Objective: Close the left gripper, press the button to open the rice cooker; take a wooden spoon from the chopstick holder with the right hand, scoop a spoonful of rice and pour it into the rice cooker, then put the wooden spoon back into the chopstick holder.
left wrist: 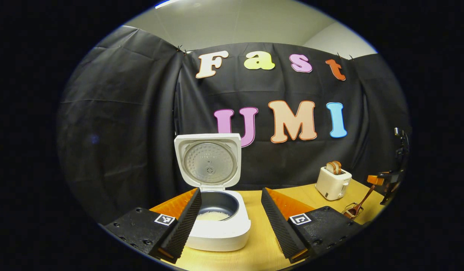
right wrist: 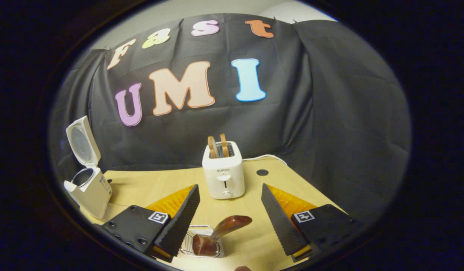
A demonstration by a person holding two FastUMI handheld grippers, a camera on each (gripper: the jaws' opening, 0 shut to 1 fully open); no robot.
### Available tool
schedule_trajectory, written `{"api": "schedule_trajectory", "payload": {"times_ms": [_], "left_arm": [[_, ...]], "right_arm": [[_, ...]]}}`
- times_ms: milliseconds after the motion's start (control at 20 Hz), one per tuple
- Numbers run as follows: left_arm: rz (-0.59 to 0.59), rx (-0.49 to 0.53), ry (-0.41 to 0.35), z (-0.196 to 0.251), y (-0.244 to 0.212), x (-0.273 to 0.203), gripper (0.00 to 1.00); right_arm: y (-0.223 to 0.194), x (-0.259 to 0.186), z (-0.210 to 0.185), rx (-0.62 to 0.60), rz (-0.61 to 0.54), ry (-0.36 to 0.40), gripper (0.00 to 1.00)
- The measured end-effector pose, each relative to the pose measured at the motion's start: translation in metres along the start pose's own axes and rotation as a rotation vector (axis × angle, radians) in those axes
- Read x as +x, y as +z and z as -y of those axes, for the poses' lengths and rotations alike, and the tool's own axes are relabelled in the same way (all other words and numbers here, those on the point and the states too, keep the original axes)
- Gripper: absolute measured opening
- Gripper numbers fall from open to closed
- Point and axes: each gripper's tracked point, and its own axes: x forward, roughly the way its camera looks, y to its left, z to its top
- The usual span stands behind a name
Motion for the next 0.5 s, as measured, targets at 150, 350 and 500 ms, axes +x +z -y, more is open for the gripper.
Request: {"api": "schedule_trajectory", "payload": {"times_ms": [150,350,500], "left_arm": [[-0.004,0.004,0.009,-0.001,-0.001,-0.002,0.94],[-0.016,0.007,0.016,0.0,-0.003,-0.004,0.94],[-0.013,0.016,0.019,-0.001,0.0,-0.006,0.94]], "right_arm": [[-0.024,0.009,0.0,0.025,-0.061,0.015,1.0],[-0.047,0.017,-0.004,0.05,-0.123,0.039,1.0],[-0.064,0.022,-0.008,0.062,-0.166,0.053,1.0]]}}
